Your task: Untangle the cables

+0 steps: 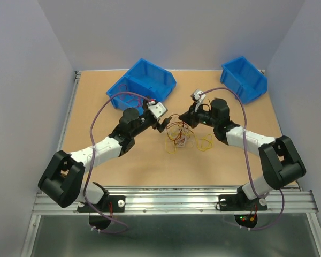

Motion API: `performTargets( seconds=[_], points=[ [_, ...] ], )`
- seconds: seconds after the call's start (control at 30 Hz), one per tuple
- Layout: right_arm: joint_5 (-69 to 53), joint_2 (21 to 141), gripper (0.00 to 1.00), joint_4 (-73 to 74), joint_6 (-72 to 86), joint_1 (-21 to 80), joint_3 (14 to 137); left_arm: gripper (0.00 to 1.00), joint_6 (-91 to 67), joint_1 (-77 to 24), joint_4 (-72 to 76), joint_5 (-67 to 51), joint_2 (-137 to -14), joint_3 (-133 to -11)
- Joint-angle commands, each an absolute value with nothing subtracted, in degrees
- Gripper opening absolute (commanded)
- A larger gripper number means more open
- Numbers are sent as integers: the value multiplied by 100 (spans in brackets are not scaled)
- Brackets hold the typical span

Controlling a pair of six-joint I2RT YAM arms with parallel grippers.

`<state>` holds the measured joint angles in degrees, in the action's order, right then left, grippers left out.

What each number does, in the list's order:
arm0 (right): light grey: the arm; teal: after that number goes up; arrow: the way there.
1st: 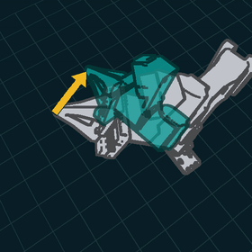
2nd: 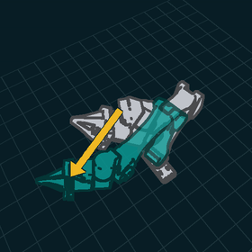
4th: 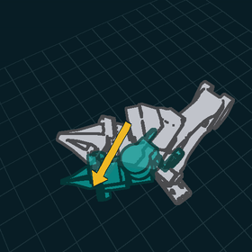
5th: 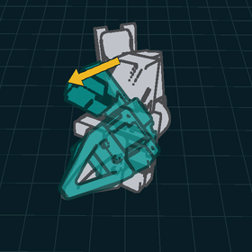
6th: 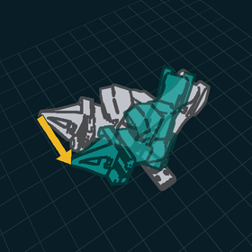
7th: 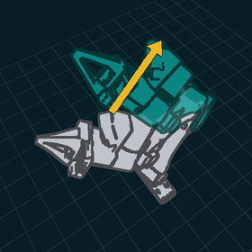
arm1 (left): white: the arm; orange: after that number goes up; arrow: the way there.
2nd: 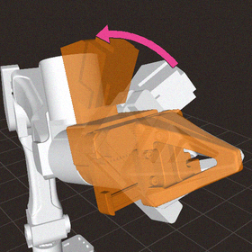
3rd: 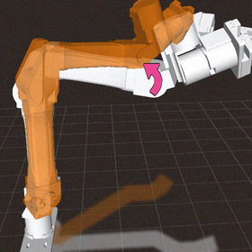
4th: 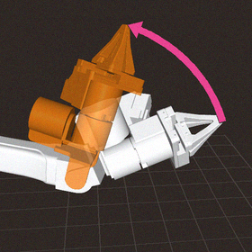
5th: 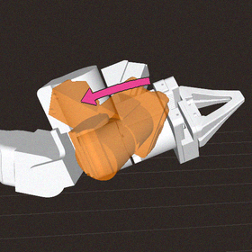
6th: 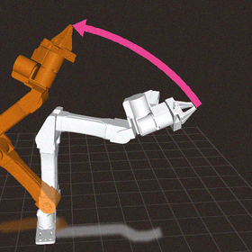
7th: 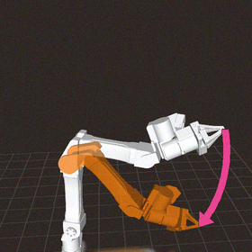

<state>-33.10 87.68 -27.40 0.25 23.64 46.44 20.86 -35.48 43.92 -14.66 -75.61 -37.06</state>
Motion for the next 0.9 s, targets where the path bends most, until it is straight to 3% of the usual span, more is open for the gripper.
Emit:
performTargets(
  seconds=[0.0,0.13,0.23,0.4,0.87],
  points=[
    [-3709,8385,1,-3182,105,2452,4237,95,2073,-3542,4193,-2177,-7602,-4604],
    [-3691,8139,1,-3217,149,2496,4017,78,2434,-3525,3832,-2742,-7830,-5044],
    [-3718,7999,1,-3269,176,2540,3885,78,2636,-3516,3710,-3382,-7866,-4940],
    [-3823,7945,1,-3357,211,2575,3832,66,3005,-3524,3297,-3638,-7901,-4623],
    [-3639,8016,1,-3419,237,2610,3815,64,3331,-3524,2742,-3806,-7980,-4755]
  ],
)
